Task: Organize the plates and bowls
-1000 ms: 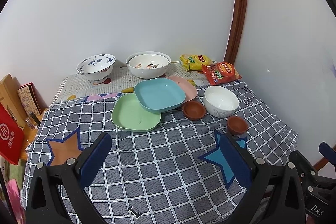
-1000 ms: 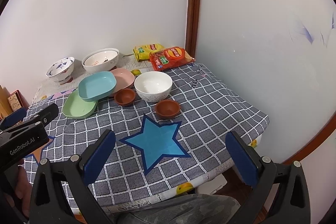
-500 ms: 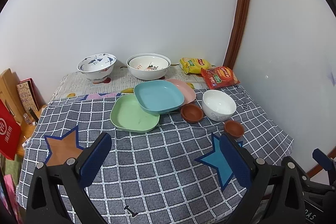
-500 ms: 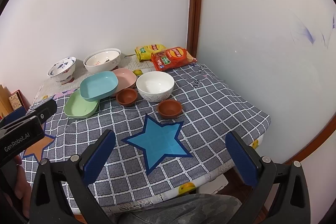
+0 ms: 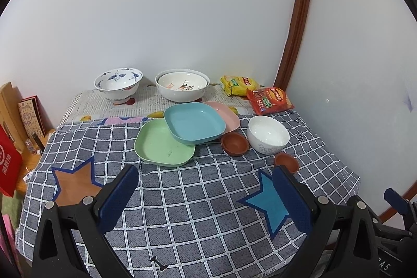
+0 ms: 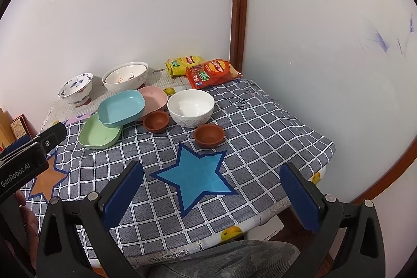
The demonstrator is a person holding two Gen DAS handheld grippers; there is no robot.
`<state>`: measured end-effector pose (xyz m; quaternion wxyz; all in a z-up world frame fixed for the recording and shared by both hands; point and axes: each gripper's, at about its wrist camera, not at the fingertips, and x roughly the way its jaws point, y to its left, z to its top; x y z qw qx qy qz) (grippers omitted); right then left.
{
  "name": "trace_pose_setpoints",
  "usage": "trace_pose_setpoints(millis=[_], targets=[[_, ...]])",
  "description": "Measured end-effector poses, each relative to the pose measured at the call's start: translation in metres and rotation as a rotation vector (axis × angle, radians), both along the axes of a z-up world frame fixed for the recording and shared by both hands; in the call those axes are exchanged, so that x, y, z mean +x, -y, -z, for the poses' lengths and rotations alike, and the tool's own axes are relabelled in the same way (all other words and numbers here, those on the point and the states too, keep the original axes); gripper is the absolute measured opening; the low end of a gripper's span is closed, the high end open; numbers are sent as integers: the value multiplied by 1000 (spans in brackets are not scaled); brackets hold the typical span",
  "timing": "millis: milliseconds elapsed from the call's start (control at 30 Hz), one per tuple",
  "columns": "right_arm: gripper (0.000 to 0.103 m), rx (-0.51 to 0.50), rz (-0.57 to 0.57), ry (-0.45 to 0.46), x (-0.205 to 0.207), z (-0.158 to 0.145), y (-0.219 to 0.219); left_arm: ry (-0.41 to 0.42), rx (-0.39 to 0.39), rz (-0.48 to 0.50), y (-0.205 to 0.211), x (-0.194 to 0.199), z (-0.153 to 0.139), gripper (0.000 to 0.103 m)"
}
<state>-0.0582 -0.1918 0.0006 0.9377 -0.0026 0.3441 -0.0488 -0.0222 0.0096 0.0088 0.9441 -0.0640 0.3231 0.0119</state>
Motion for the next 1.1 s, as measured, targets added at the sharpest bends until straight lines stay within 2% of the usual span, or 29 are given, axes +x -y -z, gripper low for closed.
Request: trace_pose_setpoints(millis=[900, 1100], targets=[[103, -22, -13, 47, 1, 2, -1, 5, 5, -1, -1, 0, -4, 103], [102, -9, -41, 73, 3, 2, -4, -9, -1, 33, -2, 6, -4, 103]])
